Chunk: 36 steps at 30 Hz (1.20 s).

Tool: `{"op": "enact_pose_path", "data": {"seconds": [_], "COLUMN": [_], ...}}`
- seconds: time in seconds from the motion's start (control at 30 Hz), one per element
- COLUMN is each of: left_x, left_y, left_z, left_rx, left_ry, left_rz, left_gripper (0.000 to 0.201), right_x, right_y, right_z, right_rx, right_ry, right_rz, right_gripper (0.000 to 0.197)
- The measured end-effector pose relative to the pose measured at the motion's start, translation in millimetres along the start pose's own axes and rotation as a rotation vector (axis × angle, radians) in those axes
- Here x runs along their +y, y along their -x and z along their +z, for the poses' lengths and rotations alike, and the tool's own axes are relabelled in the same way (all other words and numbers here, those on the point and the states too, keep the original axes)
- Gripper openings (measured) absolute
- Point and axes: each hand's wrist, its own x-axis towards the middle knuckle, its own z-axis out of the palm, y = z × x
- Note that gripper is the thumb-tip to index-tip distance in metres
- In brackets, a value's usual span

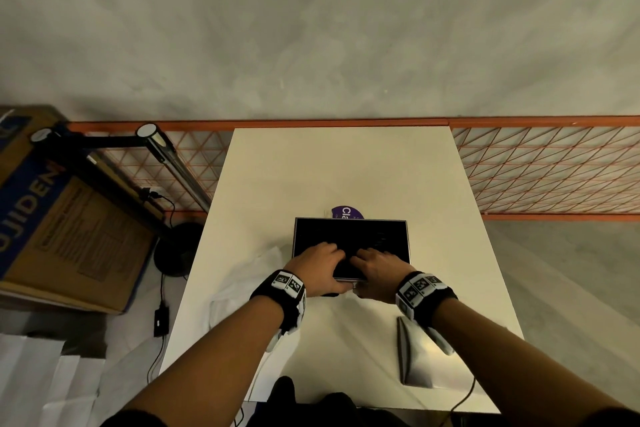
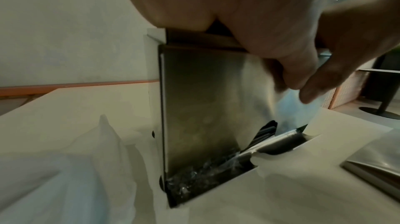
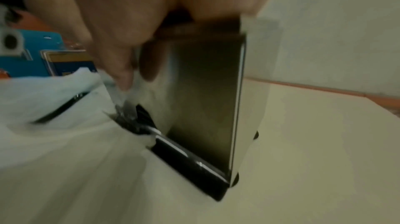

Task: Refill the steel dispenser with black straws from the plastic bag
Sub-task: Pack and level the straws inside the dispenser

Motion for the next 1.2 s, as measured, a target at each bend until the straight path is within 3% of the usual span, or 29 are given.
{"op": "enact_pose_path", "data": {"seconds": [0.23, 0.4, 0.63, 0.87, 1.07, 1.2], "left_x": [5.3, 7.7, 15.5, 18.1, 15.0, 15.6], "left_y": [-0.1, 3.3, 9.5, 16.0, 23.9, 25.0], "left_z": [8.1, 8.0, 2.7, 6.8, 20.3, 25.7], "left_rx": [0.043, 0.069, 0.005, 0.048, 0.064, 0.087], "left_ry": [-0.049, -0.036, 0.077, 0.070, 0.116, 0.107], "left_rz": [-0.024, -0.044, -0.174, -0.152, -0.109, -0.069], "left_gripper": [0.060, 0.070, 0.052, 0.051, 0.052, 0.059], "right_x": [-1.4, 0.9, -0.6, -6.4, -13.8, -20.7], "right_y": [8.0, 8.9, 8.9, 15.8, 25.6, 31.4], "right_z": [9.3, 14.2, 10.6, 8.4, 17.6, 19.8], "right_rx": [0.226, 0.217, 0.190, 0.223, 0.175, 0.169], "right_ry": [0.120, 0.116, 0.095, 0.068, 0.027, -0.019], "right_rz": [-0.070, -0.115, -0.070, -0.086, -0.087, -0.009], "right_gripper": [0.051, 0.056, 0.052, 0.059, 0.041, 0.042]}}
